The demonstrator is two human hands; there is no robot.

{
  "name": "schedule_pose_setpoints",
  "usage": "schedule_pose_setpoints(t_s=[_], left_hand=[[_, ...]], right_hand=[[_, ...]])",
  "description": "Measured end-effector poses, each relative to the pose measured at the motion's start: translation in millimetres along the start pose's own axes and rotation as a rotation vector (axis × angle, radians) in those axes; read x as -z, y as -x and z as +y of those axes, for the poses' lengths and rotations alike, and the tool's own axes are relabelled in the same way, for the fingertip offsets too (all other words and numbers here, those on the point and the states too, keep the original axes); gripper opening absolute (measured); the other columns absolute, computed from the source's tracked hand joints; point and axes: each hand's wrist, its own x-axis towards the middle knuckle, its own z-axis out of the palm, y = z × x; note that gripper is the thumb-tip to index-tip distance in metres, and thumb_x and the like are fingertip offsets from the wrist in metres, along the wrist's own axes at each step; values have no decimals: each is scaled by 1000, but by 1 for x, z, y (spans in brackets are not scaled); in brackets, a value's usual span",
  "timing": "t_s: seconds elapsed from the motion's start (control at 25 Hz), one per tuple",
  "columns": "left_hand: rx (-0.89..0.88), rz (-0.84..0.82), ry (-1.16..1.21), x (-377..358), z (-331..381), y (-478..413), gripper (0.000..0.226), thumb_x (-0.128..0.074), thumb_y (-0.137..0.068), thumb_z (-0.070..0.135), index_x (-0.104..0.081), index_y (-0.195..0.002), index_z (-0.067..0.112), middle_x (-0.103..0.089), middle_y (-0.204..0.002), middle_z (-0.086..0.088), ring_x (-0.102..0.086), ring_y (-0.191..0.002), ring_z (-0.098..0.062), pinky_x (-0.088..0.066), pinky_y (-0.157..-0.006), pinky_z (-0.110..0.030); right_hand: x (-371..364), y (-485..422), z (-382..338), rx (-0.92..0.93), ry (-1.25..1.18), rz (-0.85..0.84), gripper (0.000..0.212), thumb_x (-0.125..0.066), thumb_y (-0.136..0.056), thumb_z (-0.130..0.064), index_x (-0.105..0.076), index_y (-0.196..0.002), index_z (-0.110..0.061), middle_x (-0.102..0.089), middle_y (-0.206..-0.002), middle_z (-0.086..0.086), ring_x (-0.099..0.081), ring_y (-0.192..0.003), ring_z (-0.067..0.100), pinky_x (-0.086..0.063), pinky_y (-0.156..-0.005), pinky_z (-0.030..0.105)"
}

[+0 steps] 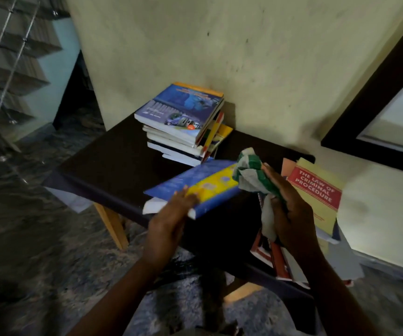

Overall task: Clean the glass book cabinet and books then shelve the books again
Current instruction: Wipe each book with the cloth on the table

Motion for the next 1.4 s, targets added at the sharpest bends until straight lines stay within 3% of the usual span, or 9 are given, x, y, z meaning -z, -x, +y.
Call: schedule_pose_setpoints(t_s=[0.32,0.4,0.48,0.56,0.64,0.88,1.16,1.24,1.4], left_hand=[[-161,-401,-404,-2,-71,113,40,-26,-103,34,-55,-128,24,-51,-138,-7,-24,-142,-22,-24,-110,-50],[73,-298,-259,2,-59,109,35,-38,-98,34,-49,-130,25,-41,-144,-7,-28,-139,-23,-24,-113,-35],[566,8,51,5,-42,88,37,-58,-88,32,-48,-124,25,-43,-134,-3,-38,-129,-20,-33,-104,-17],[1056,181,527,3,-37,61,32,-71,-81,27,-52,-106,29,-56,-117,-2,-55,-112,-30,-48,-84,-26],[1231,142,638,1,-42,51,40,-76,-72,8,-53,-98,29,-65,-104,-2,-62,-96,-31,-53,-71,-38],[1306,174,663,3,-48,62,59,-57,-83,-15,-49,-113,35,-71,-81,9,-69,-72,-13,-56,-55,-27],[1355,210,704,4,-47,66,52,-60,-83,-9,-51,-111,34,-63,-101,-6,-67,-78,-18,-55,-57,-25],[1367,219,712,4,-46,66,43,-57,-85,-11,-52,-100,29,-57,-103,-12,-65,-73,-17,-55,-55,-23],[1359,181,784,8,-49,67,55,-58,-83,-11,-48,-114,34,-59,-98,-5,-67,-73,-13,-56,-58,-24]], right_hand=[[-41,18,24,-185,-111,-189,53,-37,-86,-6,-39,-131,-35,-39,-134,-22,-45,-123,4,-36,-104,22],[-57,11,36,-202,-117,-209,53,-38,-88,-5,-40,-132,-34,-40,-137,-17,-42,-127,2,-33,-110,29],[-71,-6,45,-190,-95,-190,52,-40,-88,4,-43,-132,-24,-40,-136,-11,-37,-125,-4,-28,-109,15],[-89,-30,57,-210,-34,-177,48,-41,-88,13,-49,-132,-6,-43,-132,-2,-39,-124,6,-20,-102,1],[-114,-54,81,-269,32,-230,49,-43,-88,13,-45,-135,0,-45,-137,8,-41,-129,21,-21,-103,6],[-186,-34,102,-129,513,-467,70,-48,-82,-5,-25,-147,-16,-25,-153,7,-29,-135,26,-24,-108,38],[-221,16,24,223,272,-577,62,-39,-76,-3,-51,-133,-23,-49,-139,0,-52,-117,27,-49,-85,37],[-222,17,21,314,119,-742,65,-46,-76,5,-48,-135,-21,-44,-143,1,-45,-126,26,-41,-94,40],[-188,-6,66,53,-160,-595,57,-38,-81,10,-46,-134,-7,-43,-142,10,-41,-131,25,-32,-111,43]])
